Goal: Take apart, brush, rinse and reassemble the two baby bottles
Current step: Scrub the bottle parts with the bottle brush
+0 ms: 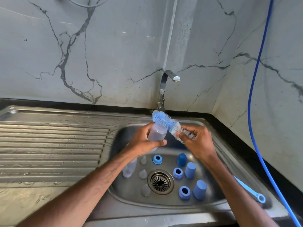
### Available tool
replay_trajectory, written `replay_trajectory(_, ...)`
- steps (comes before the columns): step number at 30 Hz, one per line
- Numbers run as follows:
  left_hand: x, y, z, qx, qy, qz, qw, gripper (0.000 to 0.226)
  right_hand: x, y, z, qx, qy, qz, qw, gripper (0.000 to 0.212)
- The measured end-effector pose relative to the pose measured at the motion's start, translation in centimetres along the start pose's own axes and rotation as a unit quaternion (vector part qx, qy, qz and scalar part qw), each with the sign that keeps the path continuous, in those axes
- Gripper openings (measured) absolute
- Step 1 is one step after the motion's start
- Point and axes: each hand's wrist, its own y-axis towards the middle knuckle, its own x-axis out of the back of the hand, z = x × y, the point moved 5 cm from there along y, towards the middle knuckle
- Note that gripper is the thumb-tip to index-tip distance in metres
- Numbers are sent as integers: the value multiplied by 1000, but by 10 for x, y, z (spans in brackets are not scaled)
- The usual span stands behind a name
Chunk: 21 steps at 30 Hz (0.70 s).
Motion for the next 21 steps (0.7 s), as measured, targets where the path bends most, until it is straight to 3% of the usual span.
replay_trajectory(5,2,2,6,-11,-15,-33,999,52,-19,-14,24,69,36,87,993,33)
replay_trajectory(10,3,1,0,-30,13,-48,998,65,-8,-4,7,15,32,-4,999,25)
replay_trajectory(15,7,2,4,8,-9,-69,998,66,-15,-12,14,44,61,32,997,34)
replay_trajectory(19,6,0,-1,2,-11,-65,998,70,-12,-5,10,5,81,-12,997,36)
replay_trajectory(21,6,0,0,12,-20,-66,998,64,-15,-10,12,22,92,21,995,35)
